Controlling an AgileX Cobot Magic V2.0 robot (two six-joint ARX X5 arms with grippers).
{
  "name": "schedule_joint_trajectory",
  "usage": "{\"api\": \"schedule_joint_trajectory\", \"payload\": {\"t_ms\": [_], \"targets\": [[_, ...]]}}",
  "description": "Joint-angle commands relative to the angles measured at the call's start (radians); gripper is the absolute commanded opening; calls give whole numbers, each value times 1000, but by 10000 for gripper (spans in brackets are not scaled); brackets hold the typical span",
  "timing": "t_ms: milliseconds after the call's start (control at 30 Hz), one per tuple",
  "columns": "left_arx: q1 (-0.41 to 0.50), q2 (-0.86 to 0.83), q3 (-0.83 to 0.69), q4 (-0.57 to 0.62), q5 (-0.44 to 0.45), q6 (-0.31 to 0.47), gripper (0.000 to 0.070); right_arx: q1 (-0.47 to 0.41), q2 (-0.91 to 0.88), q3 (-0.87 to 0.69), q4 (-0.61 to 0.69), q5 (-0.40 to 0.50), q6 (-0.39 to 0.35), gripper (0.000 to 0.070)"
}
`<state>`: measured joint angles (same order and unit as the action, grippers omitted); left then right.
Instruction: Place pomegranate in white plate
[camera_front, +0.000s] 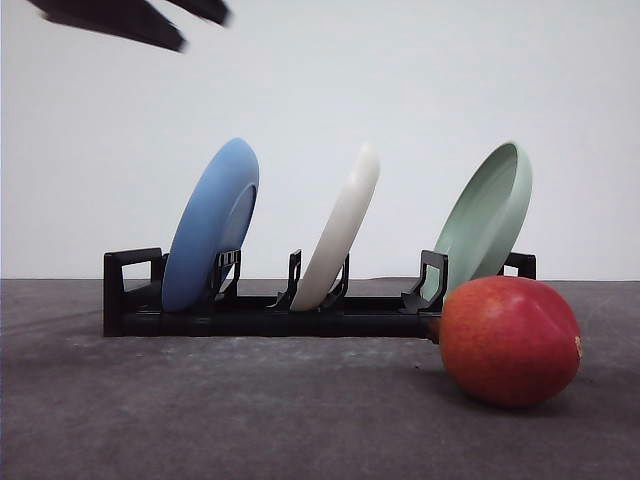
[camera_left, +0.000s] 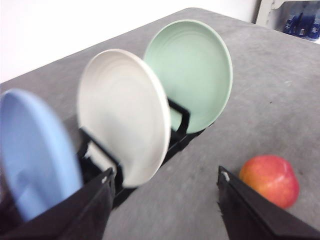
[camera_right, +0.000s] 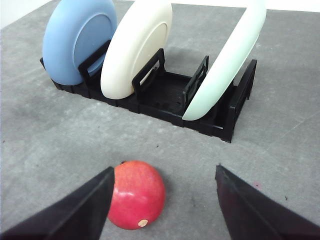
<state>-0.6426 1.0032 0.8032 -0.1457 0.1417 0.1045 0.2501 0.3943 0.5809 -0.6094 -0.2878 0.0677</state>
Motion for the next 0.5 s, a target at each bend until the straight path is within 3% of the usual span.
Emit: {"api": "schedule_joint_trajectory", "payload": {"t_ms": [0, 233, 467], "targets": [[-28, 55, 22, 69, -25, 5, 393, 5, 2, 16, 11, -1, 3, 404], [-111, 284, 54, 290, -124, -35, 393, 5, 2, 16, 11, -1, 3, 404], [-137, 514, 209, 298, -178, -92, 393, 5, 2, 16, 11, 0, 3, 404]]}}
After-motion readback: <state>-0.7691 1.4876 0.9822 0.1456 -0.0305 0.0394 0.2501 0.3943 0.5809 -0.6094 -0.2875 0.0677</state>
